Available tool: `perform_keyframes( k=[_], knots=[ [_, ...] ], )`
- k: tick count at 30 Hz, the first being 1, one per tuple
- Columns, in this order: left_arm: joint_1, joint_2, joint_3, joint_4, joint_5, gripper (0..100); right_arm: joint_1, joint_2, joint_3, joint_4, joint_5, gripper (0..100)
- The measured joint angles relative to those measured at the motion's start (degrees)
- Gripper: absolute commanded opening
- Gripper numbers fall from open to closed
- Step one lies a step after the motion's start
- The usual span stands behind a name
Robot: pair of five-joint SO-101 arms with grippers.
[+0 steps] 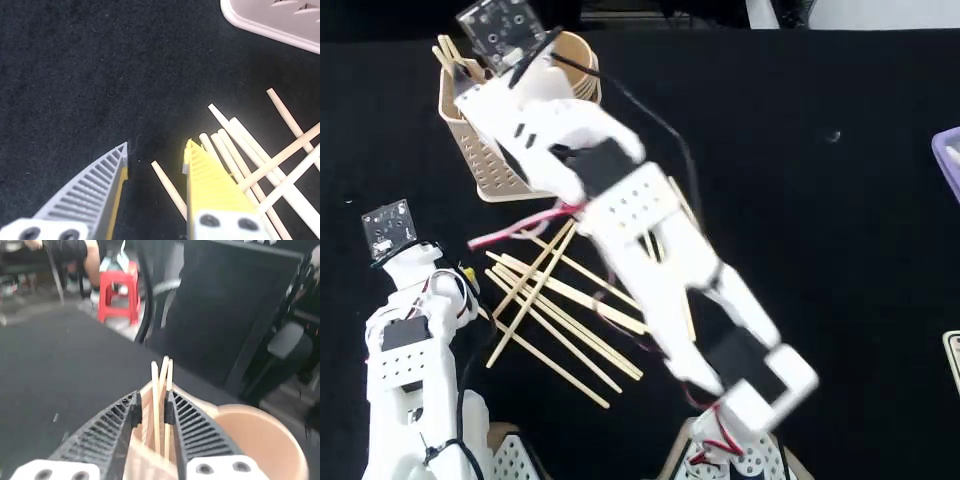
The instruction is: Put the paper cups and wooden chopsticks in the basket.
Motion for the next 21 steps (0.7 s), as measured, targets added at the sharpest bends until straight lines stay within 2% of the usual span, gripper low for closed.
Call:
perform_keyframes(
  k=[5, 9, 16, 18, 21],
  knots=[
    [0.00, 0.00, 0.00, 0.00, 0.00, 19, 4.48, -10.11, -0.09, 20.75, 0.18, 8.5],
    [0.00, 0.00, 0.00, 0.00, 0.00, 19, 11.08, -13.19, 3.52, 28.75, 0.18, 8.6],
    [0.00, 0.00, 0.00, 0.00, 0.00, 19, 21.10, -13.45, 22.95, 31.30, 0.18, 8.6],
    [0.00, 0.00, 0.00, 0.00, 0.00, 19, 23.65, -13.45, 30.15, 28.22, 0.18, 9.3],
    [0.00, 0.00, 0.00, 0.00, 0.00, 19, 25.85, -13.45, 39.91, 20.22, 0.26, 16.4]
  ],
)
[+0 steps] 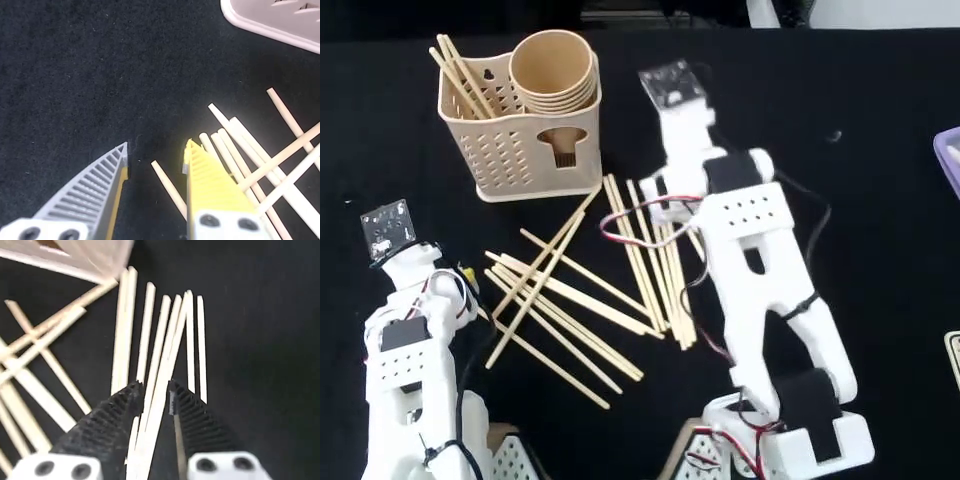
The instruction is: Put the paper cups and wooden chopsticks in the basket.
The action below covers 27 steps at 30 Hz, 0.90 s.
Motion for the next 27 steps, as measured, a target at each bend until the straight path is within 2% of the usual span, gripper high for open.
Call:
perform_keyframes(
  k=[3, 7, 10, 14, 20, 27],
  knots=[
    [0.00, 0.00, 0.00, 0.00, 0.00, 19, 2.46, 0.00, 8.18, -8.97, 3.43, 21.3],
    [0.00, 0.00, 0.00, 0.00, 0.00, 19, 6.33, 0.00, 16.79, -19.43, 9.58, 19.1],
    [0.00, 0.00, 0.00, 0.00, 0.00, 19, 6.59, 0.26, 18.20, -23.12, 11.87, 18.7],
    [0.00, 0.00, 0.00, 0.00, 0.00, 19, 6.59, 6.24, 16.00, -22.68, 12.57, 18.8],
    [0.00, 0.00, 0.00, 0.00, 0.00, 19, 7.47, 20.04, 3.16, -13.63, 12.84, 18.5],
    [0.00, 0.00, 0.00, 0.00, 0.00, 19, 8.62, 23.65, -0.44, -11.78, 12.92, 18.7]
  ],
)
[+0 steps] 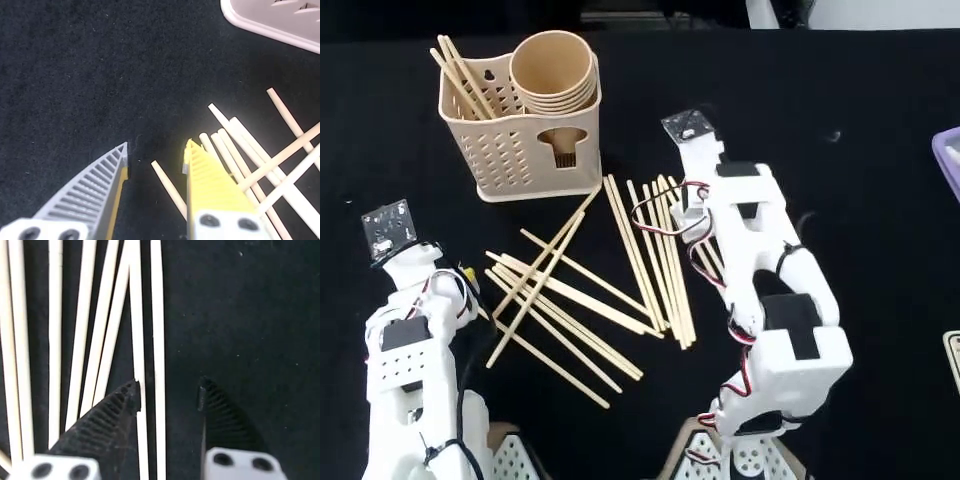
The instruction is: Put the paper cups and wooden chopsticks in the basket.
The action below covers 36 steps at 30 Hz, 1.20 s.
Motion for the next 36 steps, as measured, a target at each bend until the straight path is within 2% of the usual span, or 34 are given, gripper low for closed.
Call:
perform_keyframes(
  k=[15, 25, 26, 29, 31, 36],
  knots=[
    [0.00, 0.00, 0.00, 0.00, 0.00, 19, -0.70, 0.00, 0.00, 0.00, 3.16, 18.5],
    [0.00, 0.00, 0.00, 0.00, 0.00, 19, -0.44, 7.38, -4.40, 1.14, 5.36, 17.8],
    [0.00, 0.00, 0.00, 0.00, 0.00, 19, -0.44, 7.82, -5.10, 1.85, 5.36, 15.5],
    [0.00, 0.00, 0.00, 0.00, 0.00, 19, -0.35, 8.18, -5.98, 2.64, 5.36, 0.2],
    [0.00, 0.00, 0.00, 0.00, 0.00, 19, -0.09, 8.18, -6.59, 2.29, 5.36, 2.8],
    [0.00, 0.00, 0.00, 0.00, 0.00, 19, -0.18, 8.26, -6.77, 2.20, 5.36, 1.0]
  ],
)
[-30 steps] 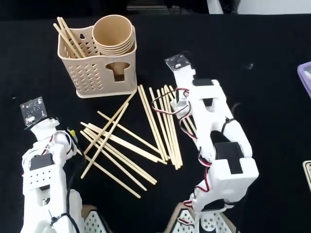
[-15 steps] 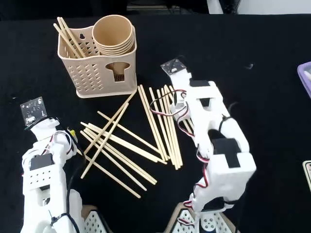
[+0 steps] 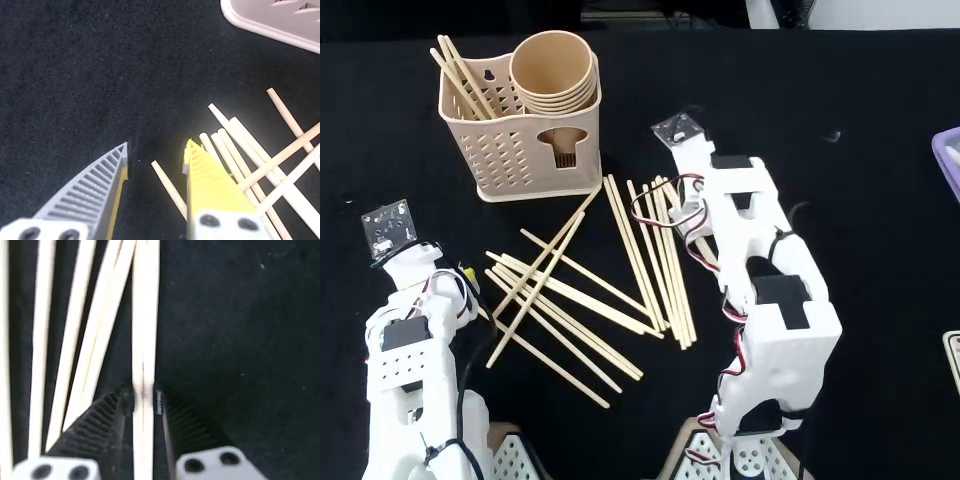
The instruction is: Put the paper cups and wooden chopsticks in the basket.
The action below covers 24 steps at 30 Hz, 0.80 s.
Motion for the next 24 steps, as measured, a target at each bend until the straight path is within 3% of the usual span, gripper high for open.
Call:
perform_keyframes(
  k=[9, 18, 24],
  knots=[
    [0.00, 0.00, 0.00, 0.00, 0.00, 19, 0.79, -5.36, 4.31, -0.18, -2.73, 1.0],
    [0.00, 0.00, 0.00, 0.00, 0.00, 19, 2.64, -27.16, 20.66, -11.43, -10.29, 1.1],
    [0.00, 0.00, 0.00, 0.00, 0.00, 19, 5.54, -43.60, 23.30, -13.01, -18.37, 1.1]
  ],
)
